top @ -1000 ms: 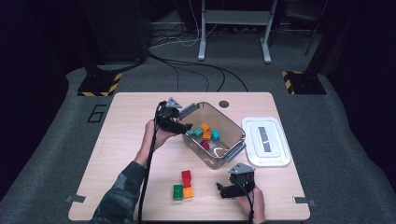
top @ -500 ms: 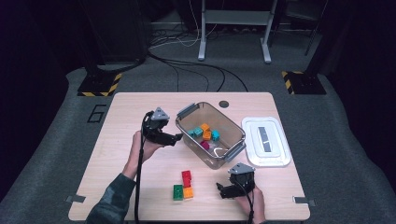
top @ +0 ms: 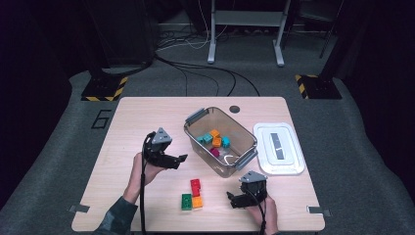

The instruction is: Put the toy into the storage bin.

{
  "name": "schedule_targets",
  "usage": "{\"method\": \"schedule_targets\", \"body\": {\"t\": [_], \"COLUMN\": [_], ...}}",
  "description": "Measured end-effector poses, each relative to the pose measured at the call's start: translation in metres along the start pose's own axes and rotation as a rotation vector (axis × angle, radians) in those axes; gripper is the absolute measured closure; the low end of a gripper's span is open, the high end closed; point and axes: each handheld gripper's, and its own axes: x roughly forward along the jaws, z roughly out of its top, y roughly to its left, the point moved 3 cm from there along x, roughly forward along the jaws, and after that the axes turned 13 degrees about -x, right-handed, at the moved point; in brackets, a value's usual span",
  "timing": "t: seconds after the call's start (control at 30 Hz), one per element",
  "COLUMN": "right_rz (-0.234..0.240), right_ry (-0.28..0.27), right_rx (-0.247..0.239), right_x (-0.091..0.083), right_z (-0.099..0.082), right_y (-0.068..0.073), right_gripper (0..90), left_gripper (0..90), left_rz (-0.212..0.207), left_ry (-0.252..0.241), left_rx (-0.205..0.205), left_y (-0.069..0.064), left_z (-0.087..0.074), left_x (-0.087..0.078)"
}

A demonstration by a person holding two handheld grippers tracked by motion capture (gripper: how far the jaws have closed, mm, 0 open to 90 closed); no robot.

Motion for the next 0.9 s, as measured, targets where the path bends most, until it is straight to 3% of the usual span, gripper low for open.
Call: {"method": "schedule_targets", "body": {"t": [0.13,0.63,0.9], "right_rz": [0.0,0.001,0.0], "right_ry": [0.0,0.0,0.0], "right_rx": [-0.001,0.002,0.001], "right_x": [0.0,0.0,0.0], "right_z": [0.0,0.0,0.0], "right_y": [0.0,0.0,0.0], "right_gripper": [0.9,0.9,0.9], "left_gripper": [14.7,13.9,12.8], "left_rz": [-0.006,-0.016,-0.041], "left_ry": [-0.015,0.011,0.037], "left_rx": [-0.009,-0.009,-0.03], "left_y": [-0.001,-0.01,-0.016], "left_z": [-0.011,-0.048,-0.065], "left_x": [-0.002,-0.005,0.004]}}
